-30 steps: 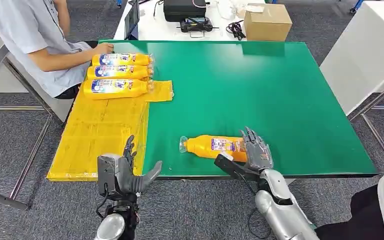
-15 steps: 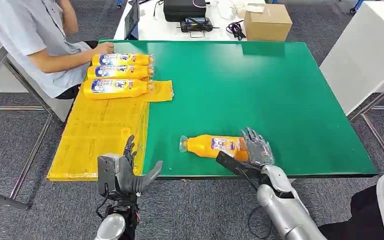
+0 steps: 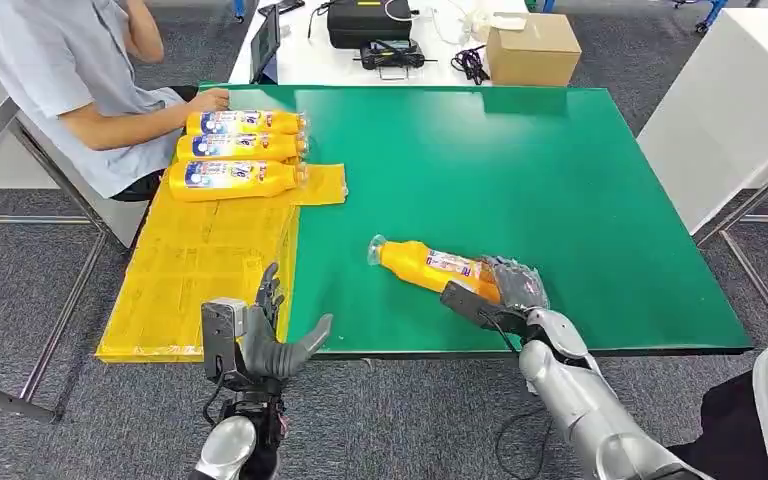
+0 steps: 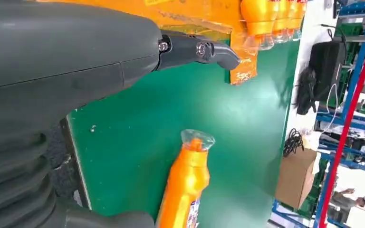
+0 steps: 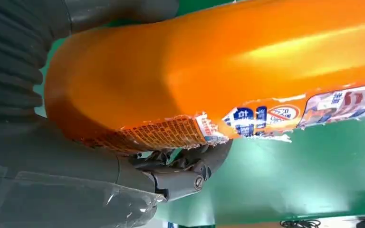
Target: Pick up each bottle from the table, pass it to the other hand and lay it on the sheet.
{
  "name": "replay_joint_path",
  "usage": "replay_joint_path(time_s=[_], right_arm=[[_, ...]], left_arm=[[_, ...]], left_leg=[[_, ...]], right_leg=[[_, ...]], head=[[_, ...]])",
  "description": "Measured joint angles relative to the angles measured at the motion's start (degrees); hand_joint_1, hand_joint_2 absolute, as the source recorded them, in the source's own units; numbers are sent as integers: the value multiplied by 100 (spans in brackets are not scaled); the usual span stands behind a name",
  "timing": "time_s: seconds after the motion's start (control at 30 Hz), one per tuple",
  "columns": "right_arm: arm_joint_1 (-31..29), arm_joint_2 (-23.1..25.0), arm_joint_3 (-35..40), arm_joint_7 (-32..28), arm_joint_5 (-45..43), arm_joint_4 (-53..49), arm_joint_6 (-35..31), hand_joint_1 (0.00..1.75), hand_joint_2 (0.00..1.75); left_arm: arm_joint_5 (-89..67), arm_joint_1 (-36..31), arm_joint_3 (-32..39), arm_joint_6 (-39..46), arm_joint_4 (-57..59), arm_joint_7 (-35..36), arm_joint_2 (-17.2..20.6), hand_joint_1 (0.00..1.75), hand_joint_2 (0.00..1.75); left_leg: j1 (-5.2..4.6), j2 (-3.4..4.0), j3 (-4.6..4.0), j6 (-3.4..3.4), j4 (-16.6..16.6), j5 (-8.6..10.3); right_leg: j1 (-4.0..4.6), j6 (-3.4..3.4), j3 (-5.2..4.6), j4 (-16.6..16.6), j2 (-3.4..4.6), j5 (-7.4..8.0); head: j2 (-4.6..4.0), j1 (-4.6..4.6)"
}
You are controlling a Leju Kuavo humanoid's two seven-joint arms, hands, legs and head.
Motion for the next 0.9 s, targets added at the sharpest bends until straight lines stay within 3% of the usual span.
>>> replay_joint_path(time_s=[0.47,0.63,0.9], right_arm=[[101,-44,-417,-1199,-1616,62,856,175,175],[581,42,-608,-1543,-2547,-650,1329,175,175],[1042,323,-656,-1810,-3716,-1917,2011,175,175]], left_arm=[[319,-128,-81,-33,166,-360,-30,0,175],[824,-103,-70,-42,135,-584,-72,0,175],[2147,-98,-48,-896,135,-483,-55,0,175]], left_leg=[[3,13,33,-2,0,-5],[6,10,15,-3,-1,-4],[7,3,-27,-3,-1,0]], right_leg=[[4,-2,24,-2,15,2],[6,-2,17,1,14,1],[4,-2,-21,4,12,1]], head=[[0,-2],[0,0],[0,-2]])
